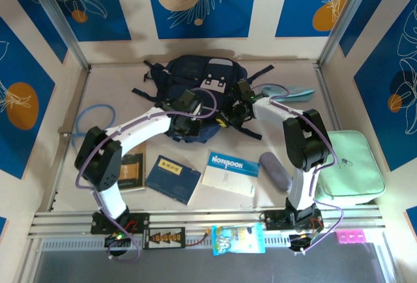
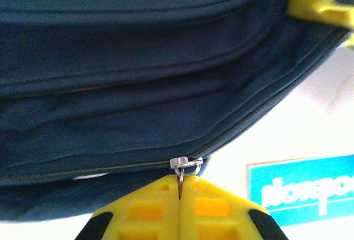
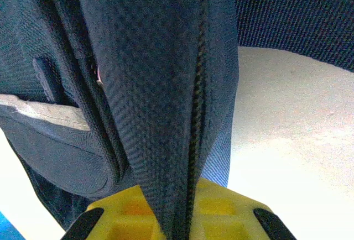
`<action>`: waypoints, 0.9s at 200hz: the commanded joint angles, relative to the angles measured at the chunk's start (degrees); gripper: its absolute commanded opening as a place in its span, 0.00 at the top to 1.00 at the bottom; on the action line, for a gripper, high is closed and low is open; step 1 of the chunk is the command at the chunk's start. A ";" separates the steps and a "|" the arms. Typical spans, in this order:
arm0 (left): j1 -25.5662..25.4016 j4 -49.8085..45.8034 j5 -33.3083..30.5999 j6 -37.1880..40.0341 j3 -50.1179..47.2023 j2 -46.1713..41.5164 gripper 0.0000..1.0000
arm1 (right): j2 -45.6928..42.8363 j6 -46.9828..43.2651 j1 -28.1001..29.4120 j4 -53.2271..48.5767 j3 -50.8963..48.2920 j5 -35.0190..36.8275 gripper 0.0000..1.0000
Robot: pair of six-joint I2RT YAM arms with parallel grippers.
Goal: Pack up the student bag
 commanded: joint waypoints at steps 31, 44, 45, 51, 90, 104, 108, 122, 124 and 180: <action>3.07 -1.14 4.05 0.66 -6.71 -9.21 1.00 | -1.79 -6.17 -1.88 0.33 3.38 3.00 0.90; 1.34 0.90 5.25 -1.72 -7.96 -9.47 1.00 | -1.75 -6.19 -1.59 0.77 3.13 2.68 0.90; 1.20 1.07 5.40 -1.82 -8.04 -9.42 1.00 | -1.78 -6.19 -1.59 0.81 3.05 2.71 0.90; 0.48 1.84 5.94 -2.73 -8.48 -9.14 1.00 | -1.95 -6.18 -1.61 0.92 2.66 2.82 0.90; -3.84 5.36 9.19 -4.80 -5.27 -5.21 1.00 | -6.41 -6.51 -5.33 4.69 -2.40 1.82 0.81; -4.80 6.22 10.49 -4.63 -1.97 -2.59 1.00 | -8.95 -7.17 -6.39 4.34 -3.85 2.39 0.69; -5.02 6.29 10.63 -4.59 -0.88 -1.81 1.00 | -9.67 -7.36 -6.85 3.63 -3.98 2.65 0.66; -5.61 6.78 11.52 -4.88 2.54 0.93 1.00 | -12.48 -7.90 -8.04 1.18 -5.02 4.00 0.54; -5.68 6.85 11.70 -4.90 2.94 1.29 1.00 | -13.05 -7.87 -8.24 0.96 -5.28 4.15 0.53; -6.51 10.48 16.03 -6.82 7.64 6.75 1.00 | -23.22 -2.33 -8.62 -5.05 -13.68 3.89 0.45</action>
